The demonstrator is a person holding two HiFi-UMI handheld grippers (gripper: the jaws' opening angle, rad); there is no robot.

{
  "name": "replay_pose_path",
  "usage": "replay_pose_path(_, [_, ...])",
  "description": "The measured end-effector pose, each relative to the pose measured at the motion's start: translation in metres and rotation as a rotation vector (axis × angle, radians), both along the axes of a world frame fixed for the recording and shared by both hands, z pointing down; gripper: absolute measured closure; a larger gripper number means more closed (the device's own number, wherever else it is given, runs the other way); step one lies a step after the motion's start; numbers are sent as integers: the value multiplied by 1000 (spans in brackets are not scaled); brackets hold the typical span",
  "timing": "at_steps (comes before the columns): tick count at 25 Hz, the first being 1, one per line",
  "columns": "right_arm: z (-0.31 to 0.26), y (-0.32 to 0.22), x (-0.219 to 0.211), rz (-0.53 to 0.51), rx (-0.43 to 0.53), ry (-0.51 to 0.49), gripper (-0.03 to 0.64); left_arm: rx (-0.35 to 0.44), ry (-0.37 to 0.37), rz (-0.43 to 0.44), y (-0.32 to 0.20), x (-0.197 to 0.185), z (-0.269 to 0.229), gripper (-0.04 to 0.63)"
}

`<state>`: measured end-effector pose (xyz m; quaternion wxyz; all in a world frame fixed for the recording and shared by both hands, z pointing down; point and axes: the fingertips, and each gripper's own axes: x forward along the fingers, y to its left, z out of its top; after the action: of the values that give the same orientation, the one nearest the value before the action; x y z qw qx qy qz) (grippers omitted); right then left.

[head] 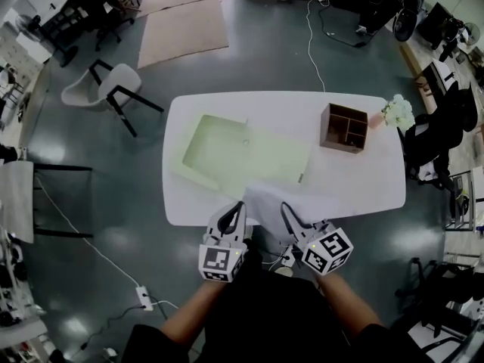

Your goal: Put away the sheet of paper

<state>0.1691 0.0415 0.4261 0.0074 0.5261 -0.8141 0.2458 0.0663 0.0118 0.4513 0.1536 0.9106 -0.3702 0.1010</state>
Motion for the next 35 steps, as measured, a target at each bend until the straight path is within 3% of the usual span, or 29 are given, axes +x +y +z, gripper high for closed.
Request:
replay_pose_path(19, [40, -121, -36, 7, -152, 30, 618, -69, 21, 21, -125, -30, 37, 592])
replay_pose_path(25, [32, -136, -47, -10, -137, 15, 618, -81, 91, -1, -135, -38, 31, 592])
replay_pose_path(35, [30, -164, -60, -73, -126, 2, 618, -106, 81, -64, -133, -50, 40, 592])
